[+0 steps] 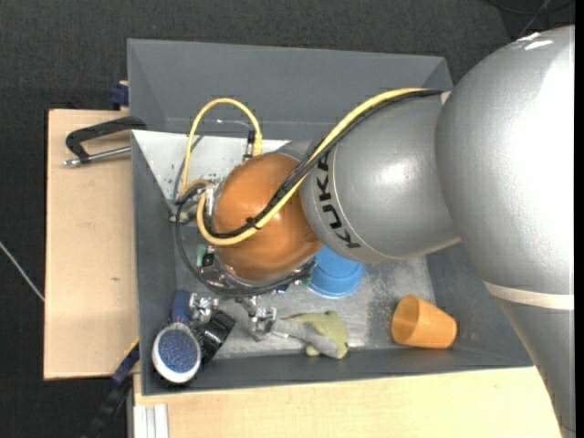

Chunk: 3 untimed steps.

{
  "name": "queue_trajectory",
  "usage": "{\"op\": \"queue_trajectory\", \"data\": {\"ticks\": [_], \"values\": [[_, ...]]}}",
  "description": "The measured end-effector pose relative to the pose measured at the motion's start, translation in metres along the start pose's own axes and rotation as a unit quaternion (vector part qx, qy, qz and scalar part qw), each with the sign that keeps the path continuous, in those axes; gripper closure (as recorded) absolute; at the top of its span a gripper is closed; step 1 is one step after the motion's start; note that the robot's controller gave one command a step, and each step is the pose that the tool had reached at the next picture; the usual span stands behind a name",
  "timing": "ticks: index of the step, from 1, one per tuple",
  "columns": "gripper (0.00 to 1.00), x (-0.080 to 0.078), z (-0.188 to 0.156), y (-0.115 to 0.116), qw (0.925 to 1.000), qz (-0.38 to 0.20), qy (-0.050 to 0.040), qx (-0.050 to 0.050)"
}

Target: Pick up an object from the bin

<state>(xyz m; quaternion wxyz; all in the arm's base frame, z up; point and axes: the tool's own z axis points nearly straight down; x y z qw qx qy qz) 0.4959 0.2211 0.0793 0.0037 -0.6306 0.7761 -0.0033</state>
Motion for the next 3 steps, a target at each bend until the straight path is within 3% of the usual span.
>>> {"op": "queue_trajectory", "data": {"ticks": [1,2,3], "values": [[1.00,-0.002,-0.001,0.000,1.0000,0.000,-0.0027,0.001],[1.00,0.011,-0.089,-0.026,0.9872,-0.159,-0.0032,-0.001],[1.00,0.010,-0.173,-0.033,0.9862,-0.166,-0.0041,0.001]]}}
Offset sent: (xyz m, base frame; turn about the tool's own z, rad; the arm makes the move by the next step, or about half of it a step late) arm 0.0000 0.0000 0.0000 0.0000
